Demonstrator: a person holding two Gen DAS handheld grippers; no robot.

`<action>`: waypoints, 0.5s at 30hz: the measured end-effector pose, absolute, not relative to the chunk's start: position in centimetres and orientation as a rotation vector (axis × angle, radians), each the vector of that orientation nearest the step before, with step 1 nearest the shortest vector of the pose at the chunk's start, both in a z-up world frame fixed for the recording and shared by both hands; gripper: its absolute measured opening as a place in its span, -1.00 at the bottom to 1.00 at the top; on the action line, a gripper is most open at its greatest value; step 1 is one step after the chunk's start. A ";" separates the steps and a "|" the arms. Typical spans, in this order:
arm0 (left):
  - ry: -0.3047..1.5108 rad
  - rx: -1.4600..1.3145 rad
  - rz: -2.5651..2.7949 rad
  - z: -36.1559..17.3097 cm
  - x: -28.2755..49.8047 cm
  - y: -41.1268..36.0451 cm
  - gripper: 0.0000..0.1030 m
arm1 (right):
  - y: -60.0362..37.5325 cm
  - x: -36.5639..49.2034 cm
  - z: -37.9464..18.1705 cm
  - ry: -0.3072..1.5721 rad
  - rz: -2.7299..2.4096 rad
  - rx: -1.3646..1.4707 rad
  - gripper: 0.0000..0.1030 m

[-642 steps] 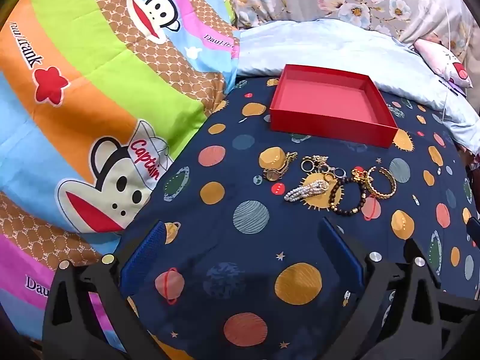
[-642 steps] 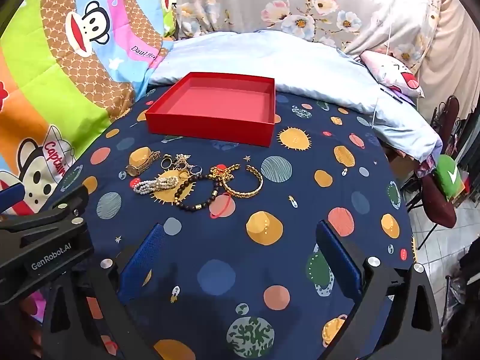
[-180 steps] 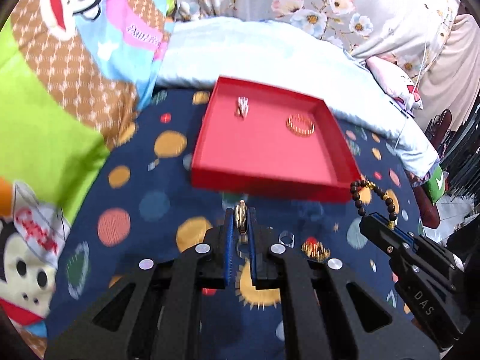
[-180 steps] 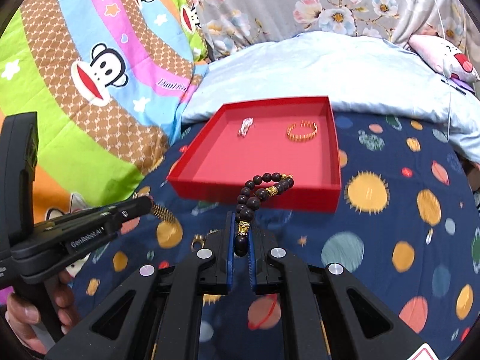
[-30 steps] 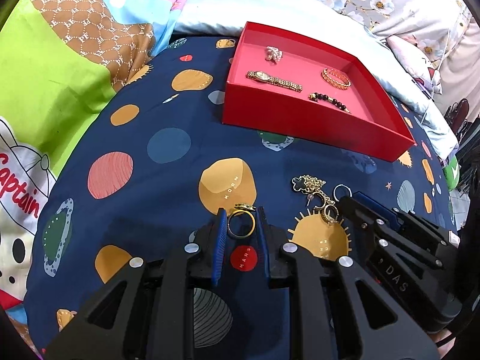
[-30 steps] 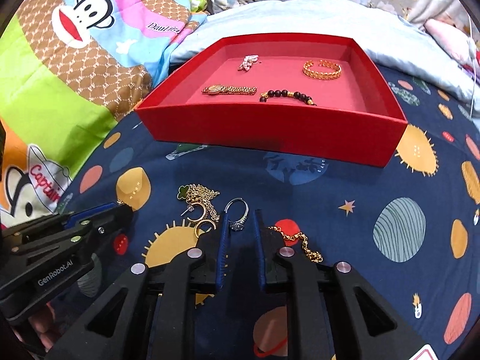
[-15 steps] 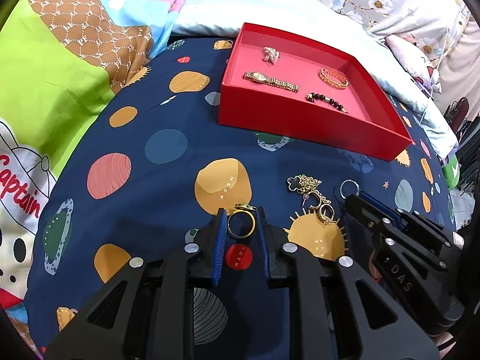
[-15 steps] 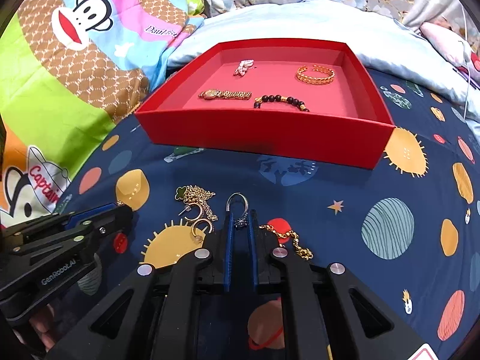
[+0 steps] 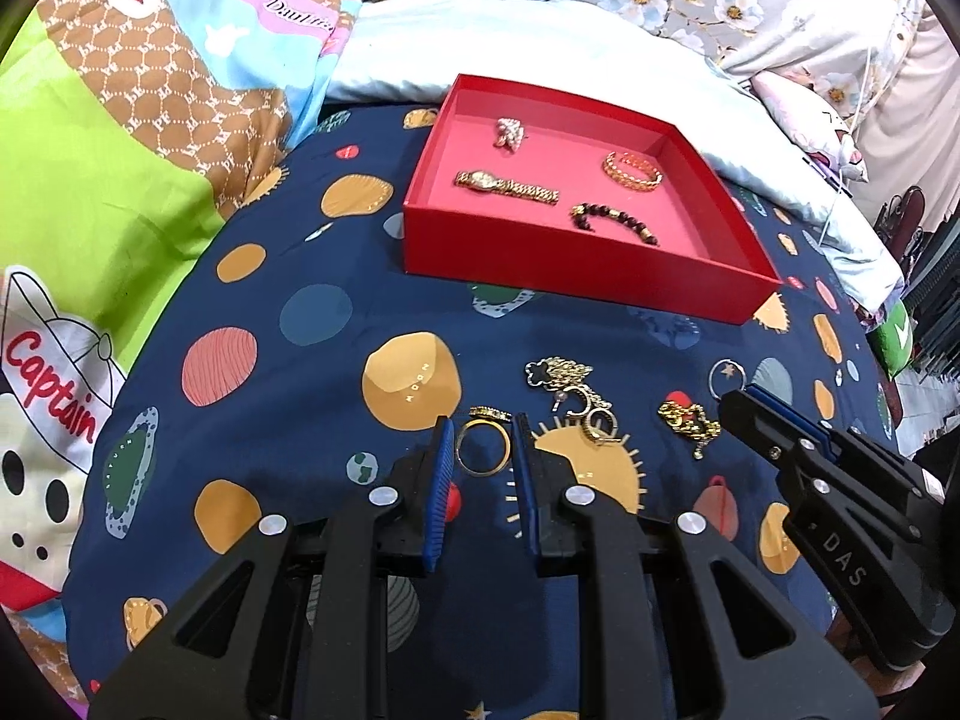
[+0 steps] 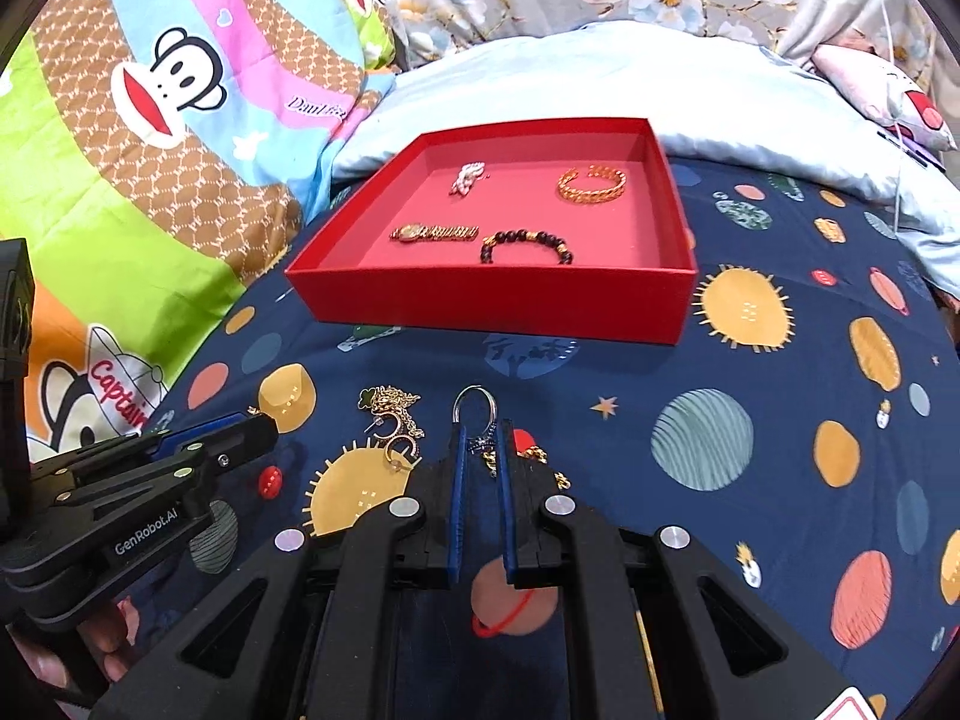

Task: Organize jewelry
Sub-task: 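Grasp a gold ring with the left tool while the right tool grasps another gold ring, then lift both held rings and carry them over the red tray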

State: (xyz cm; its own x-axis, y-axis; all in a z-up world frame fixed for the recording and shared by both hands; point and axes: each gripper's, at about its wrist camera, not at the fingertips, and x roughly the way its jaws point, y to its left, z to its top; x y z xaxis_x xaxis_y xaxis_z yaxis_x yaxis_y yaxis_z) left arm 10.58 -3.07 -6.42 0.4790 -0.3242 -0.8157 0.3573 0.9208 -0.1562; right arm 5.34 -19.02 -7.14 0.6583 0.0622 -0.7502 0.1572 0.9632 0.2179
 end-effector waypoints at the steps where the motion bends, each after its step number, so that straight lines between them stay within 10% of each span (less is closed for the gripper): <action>1: 0.985 0.039 -0.417 -6.2 10.5 -3.1 -0.64 | -19.2 5.1 -7.0 0.850 -0.057 0.277 -0.83; 15: 0.950 0.062 -0.432 -4.3 8.4 -3.7 -0.64 | -20.9 0.9 -6.0 0.828 -0.093 0.301 -0.83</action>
